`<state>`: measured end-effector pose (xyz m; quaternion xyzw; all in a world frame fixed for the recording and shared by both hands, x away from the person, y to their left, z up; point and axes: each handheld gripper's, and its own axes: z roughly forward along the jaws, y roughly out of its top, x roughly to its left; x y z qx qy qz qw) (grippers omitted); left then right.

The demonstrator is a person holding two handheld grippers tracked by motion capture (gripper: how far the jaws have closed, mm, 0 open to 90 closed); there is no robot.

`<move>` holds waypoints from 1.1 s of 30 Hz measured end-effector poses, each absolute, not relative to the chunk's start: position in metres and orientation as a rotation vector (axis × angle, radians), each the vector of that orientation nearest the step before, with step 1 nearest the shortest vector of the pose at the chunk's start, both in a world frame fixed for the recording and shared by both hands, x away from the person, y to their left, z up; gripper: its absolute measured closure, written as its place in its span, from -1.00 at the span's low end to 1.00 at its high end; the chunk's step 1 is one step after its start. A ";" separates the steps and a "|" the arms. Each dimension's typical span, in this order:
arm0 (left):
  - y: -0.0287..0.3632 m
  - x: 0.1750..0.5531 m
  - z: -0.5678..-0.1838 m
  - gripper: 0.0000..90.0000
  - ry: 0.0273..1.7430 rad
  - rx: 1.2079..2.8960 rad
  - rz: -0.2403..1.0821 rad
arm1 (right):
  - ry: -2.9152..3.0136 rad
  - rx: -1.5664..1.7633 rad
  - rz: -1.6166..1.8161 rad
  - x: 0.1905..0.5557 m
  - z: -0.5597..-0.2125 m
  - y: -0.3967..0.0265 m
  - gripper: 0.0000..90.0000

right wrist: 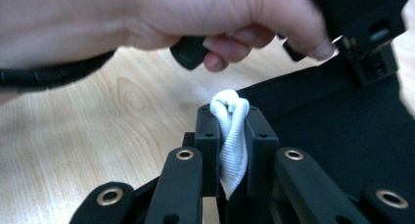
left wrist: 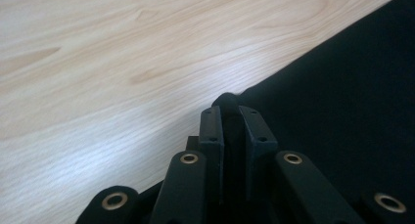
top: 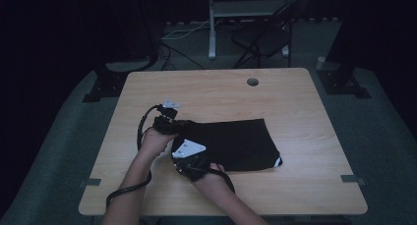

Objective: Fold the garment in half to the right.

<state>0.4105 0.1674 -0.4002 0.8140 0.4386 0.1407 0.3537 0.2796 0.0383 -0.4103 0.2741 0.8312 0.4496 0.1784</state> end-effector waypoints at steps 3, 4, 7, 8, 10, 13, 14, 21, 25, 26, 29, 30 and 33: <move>0.161 0.410 -0.396 0.82 1.124 2.102 0.354 | 2.337 0.792 1.292 0.277 -0.405 0.027 0.78; 0.159 0.410 -0.395 0.82 1.122 2.108 0.357 | 2.334 0.797 1.302 0.277 -0.403 0.023 0.78; 0.151 0.411 -0.390 0.81 1.119 2.112 0.361 | 2.323 0.837 1.340 0.277 -0.400 0.010 0.77; 0.149 0.411 -0.389 0.80 1.116 2.110 0.362 | 2.320 0.853 1.362 0.278 -0.399 0.005 0.76; 0.143 0.411 -0.386 0.80 1.109 2.115 0.362 | 2.319 0.900 1.411 0.278 -0.397 -0.004 0.76; 0.133 0.412 -0.382 0.80 1.096 2.126 0.373 | 2.298 0.927 1.436 0.278 -0.393 -0.018 0.76; 0.130 0.413 -0.382 0.80 1.089 2.124 0.366 | 2.288 0.932 1.428 0.278 -0.392 -0.022 0.76; 0.103 0.417 -0.380 0.81 1.053 2.149 0.373 | 2.222 0.959 1.431 0.273 -0.390 -0.059 0.74; 0.089 0.418 -0.379 0.81 1.046 2.157 0.385 | 2.195 0.989 1.433 0.272 -0.391 -0.074 0.74; 0.085 0.418 -0.379 0.81 1.045 2.156 0.388 | 2.181 1.004 1.436 0.271 -0.392 -0.080 0.74; 0.070 0.418 -0.377 0.81 1.031 2.150 0.382 | 2.143 1.046 1.457 0.267 -0.396 -0.097 0.74; 0.065 0.418 -0.377 0.81 1.028 2.151 0.381 | 2.143 1.046 1.457 0.267 -0.396 -0.097 0.74; 0.048 0.420 -0.378 0.81 1.009 2.172 0.378 | 2.102 1.109 1.491 0.265 -0.401 -0.115 0.74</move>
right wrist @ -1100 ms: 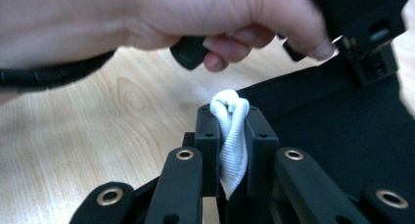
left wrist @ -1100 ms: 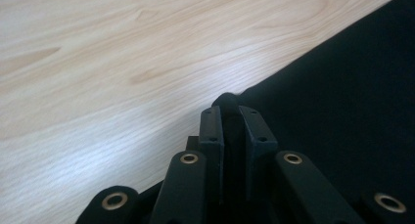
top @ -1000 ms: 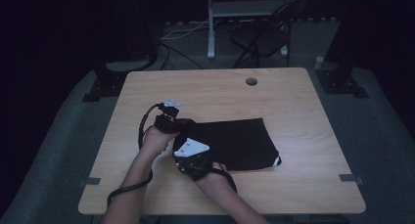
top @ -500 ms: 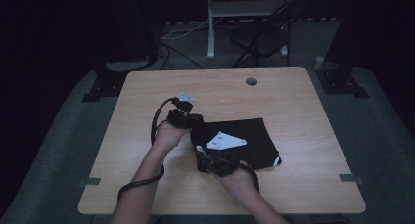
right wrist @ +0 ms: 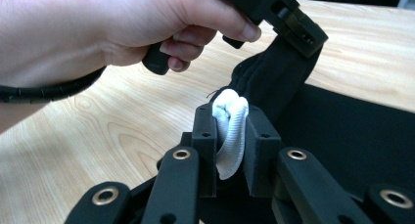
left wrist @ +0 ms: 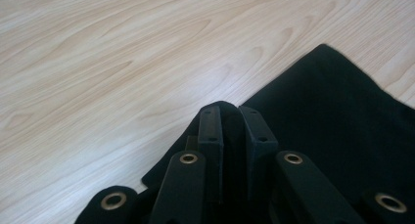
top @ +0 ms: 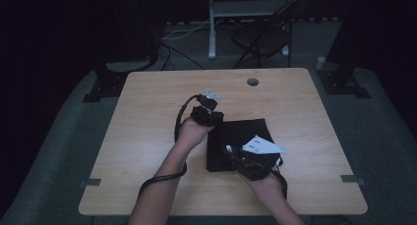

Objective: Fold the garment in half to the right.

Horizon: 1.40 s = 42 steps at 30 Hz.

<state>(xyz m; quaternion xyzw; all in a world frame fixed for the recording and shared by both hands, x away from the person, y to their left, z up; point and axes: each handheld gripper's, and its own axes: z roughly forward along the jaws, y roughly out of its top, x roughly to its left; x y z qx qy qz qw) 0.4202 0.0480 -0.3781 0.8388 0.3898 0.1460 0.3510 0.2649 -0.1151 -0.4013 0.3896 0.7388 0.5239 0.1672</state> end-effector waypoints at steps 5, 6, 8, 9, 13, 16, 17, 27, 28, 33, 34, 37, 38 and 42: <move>0.036 0.424 -0.383 0.81 1.008 2.173 0.361 | 2.075 1.171 1.496 0.265 -0.407 -0.132 0.74; 0.030 0.425 -0.385 0.81 1.006 2.180 0.356 | 2.066 1.191 1.491 0.264 -0.410 -0.138 0.74; 0.023 0.426 -0.387 0.81 0.999 2.177 0.357 | 2.057 1.214 1.495 0.263 -0.413 -0.145 0.74; 0.023 0.426 -0.387 0.81 0.999 2.177 0.357 | 2.057 1.214 1.495 0.263 -0.413 -0.145 0.74; 0.012 0.426 -0.389 0.81 0.989 2.197 0.356 | 2.051 1.255 1.466 0.260 -0.419 -0.156 0.72; 0.004 0.426 -0.393 0.81 0.993 2.204 0.366 | 2.049 1.304 1.442 0.259 -0.427 -0.165 0.69; 0.003 0.427 -0.394 0.81 0.992 2.207 0.364 | 2.053 1.322 1.428 0.259 -0.430 -0.167 0.69; -0.010 0.431 -0.404 0.76 1.012 2.204 0.323 | 2.165 1.314 1.406 0.261 -0.446 -0.181 -0.17; -0.010 0.431 -0.404 0.74 1.015 2.203 0.318 | 2.167 1.317 1.427 0.262 -0.446 -0.181 -0.22; -0.015 0.432 -0.404 0.74 1.022 2.192 0.305 | 2.148 1.354 1.431 0.272 -0.440 -0.177 -0.32; -0.015 0.432 -0.404 0.74 1.026 2.187 0.301 | 2.144 1.358 1.426 0.276 -0.439 -0.177 -0.15; -0.016 0.435 -0.406 0.74 1.043 2.180 0.288 | 2.143 1.404 1.416 0.284 -0.440 -0.178 0.22; -0.017 0.436 -0.407 0.74 1.052 2.179 0.283 | 2.146 1.397 1.406 0.285 -0.441 -0.178 0.43; -0.018 0.438 -0.410 0.72 1.089 2.162 0.265 | 2.134 1.380 1.397 0.283 -0.441 -0.177 0.80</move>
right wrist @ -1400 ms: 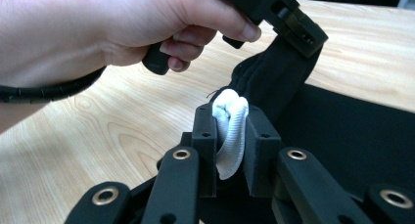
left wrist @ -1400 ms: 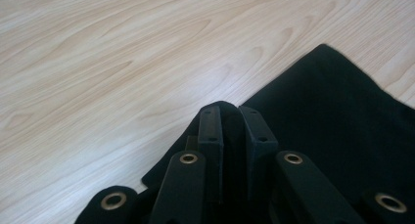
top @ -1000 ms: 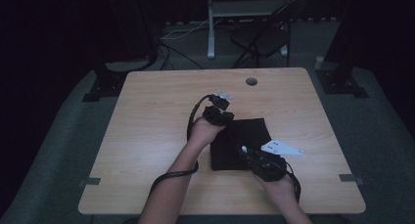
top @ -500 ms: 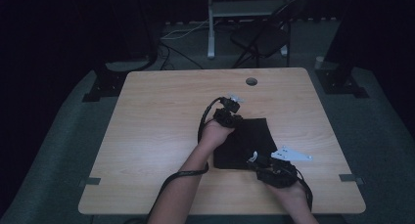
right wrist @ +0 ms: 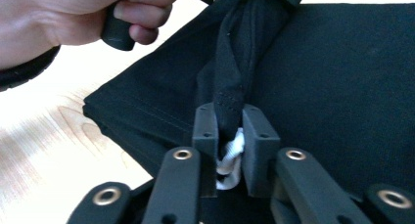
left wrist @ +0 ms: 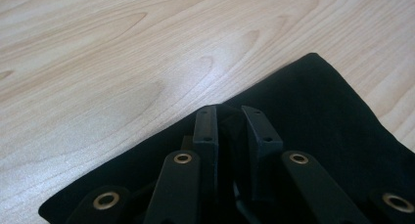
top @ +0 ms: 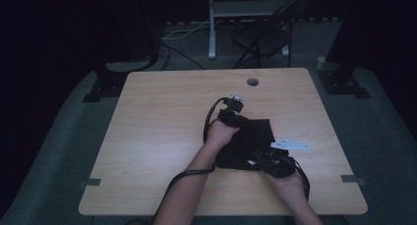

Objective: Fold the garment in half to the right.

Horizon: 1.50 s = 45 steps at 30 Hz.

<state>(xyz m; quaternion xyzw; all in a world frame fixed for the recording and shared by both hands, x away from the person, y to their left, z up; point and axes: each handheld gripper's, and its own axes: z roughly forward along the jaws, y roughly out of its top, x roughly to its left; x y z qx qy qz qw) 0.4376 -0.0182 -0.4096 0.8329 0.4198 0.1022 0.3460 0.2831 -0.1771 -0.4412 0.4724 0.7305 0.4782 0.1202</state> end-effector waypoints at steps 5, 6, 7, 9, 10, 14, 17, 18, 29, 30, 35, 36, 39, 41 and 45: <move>-0.015 0.438 -0.405 0.70 1.093 2.127 0.232 | 2.106 1.393 1.461 0.280 -0.437 -0.181 0.82; -0.014 0.437 -0.403 0.70 1.091 2.119 0.225 | 2.100 1.396 1.478 0.280 -0.436 -0.183 0.82; -0.014 0.436 -0.401 0.70 1.086 2.109 0.217 | 2.097 1.395 1.483 0.279 -0.435 -0.183 0.82; -0.016 0.435 -0.397 0.70 1.079 2.087 0.199 | 2.095 1.389 1.483 0.278 -0.433 -0.185 0.82; -0.018 0.434 -0.394 0.70 1.070 2.086 0.199 | 2.090 1.388 1.492 0.277 -0.430 -0.186 0.82; -0.026 0.426 -0.383 0.72 1.030 2.085 0.214 | 2.068 1.376 1.540 0.270 -0.422 -0.193 0.82; -0.033 0.421 -0.373 0.72 1.000 2.094 0.238 | 2.042 1.368 1.574 0.266 -0.414 -0.199 0.82; -0.036 0.421 -0.371 0.72 0.998 2.090 0.239 | 2.041 1.364 1.577 0.265 -0.413 -0.200 0.82; -0.066 0.427 -0.382 0.72 0.990 2.146 0.234 | 1.995 1.408 1.533 0.256 -0.417 -0.225 0.82; -0.070 0.428 -0.385 0.72 0.992 2.145 0.228 | 1.994 1.419 1.521 0.255 -0.418 -0.227 0.82; -0.085 0.432 -0.396 0.69 0.990 2.171 0.207 | 1.995 1.466 1.446 0.256 -0.430 -0.236 0.82; -0.087 0.433 -0.399 0.59 0.999 2.156 0.185 | 1.996 1.487 1.426 0.256 -0.433 -0.238 0.81; -0.087 0.438 -0.402 0.02 1.057 2.070 0.107 | 1.999 1.508 1.374 0.258 -0.441 -0.240 0.77; -0.084 0.437 -0.398 -0.12 1.070 2.031 0.144 | 1.997 1.498 1.324 0.257 -0.442 -0.240 0.61; -0.071 0.438 -0.387 -0.18 1.075 2.030 0.222 | 1.988 1.486 1.261 0.255 -0.441 -0.241 0.23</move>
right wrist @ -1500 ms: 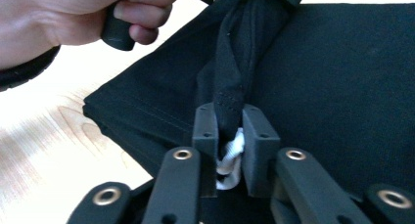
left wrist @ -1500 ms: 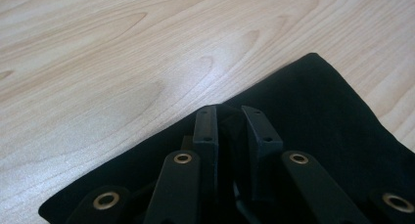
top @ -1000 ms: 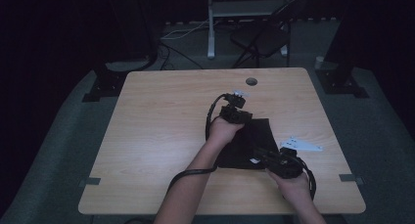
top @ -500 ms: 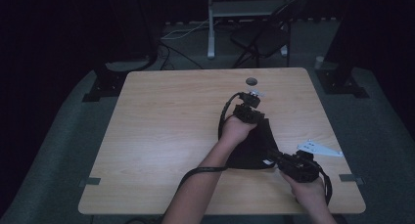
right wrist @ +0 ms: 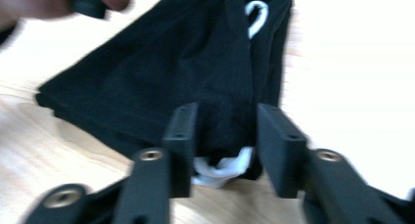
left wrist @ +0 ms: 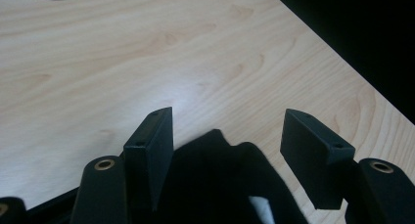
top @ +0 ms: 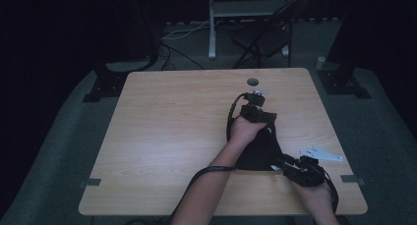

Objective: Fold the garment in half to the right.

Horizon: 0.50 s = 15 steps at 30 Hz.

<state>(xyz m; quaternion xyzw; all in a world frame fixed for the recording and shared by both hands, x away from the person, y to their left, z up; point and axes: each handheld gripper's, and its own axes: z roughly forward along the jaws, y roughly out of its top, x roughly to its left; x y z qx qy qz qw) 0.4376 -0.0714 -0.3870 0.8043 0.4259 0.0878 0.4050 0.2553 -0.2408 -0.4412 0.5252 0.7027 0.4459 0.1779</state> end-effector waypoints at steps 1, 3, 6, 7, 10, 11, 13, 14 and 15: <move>-0.068 0.437 -0.385 -0.18 1.076 2.032 0.255 | 1.983 1.483 1.241 0.255 -0.440 -0.242 0.17; -0.060 0.436 -0.384 -0.18 1.079 2.052 0.293 | 1.974 1.469 1.202 0.254 -0.439 -0.243 -0.01; -0.056 0.432 -0.386 -0.18 1.035 2.141 0.390 | 1.952 1.438 1.216 0.254 -0.438 -0.245 -0.14; -0.056 0.430 -0.388 -0.18 1.017 2.174 0.414 | 1.940 1.404 1.206 0.254 -0.437 -0.243 -0.15; -0.062 0.430 -0.396 -0.18 0.990 2.249 0.423 | 1.966 1.376 1.200 0.256 -0.436 -0.236 -0.19; -0.064 0.430 -0.398 -0.18 0.979 2.254 0.407 | 1.981 1.365 1.180 0.257 -0.437 -0.233 -0.20; -0.070 0.430 -0.403 -0.18 0.968 2.263 0.398 | 2.002 1.351 1.156 0.258 -0.440 -0.229 -0.22; -0.073 0.430 -0.405 -0.18 0.967 2.257 0.392 | 2.018 1.346 1.142 0.259 -0.441 -0.227 -0.23; -0.076 0.431 -0.407 -0.18 0.969 2.250 0.384 | 2.039 1.346 1.124 0.260 -0.443 -0.226 -0.25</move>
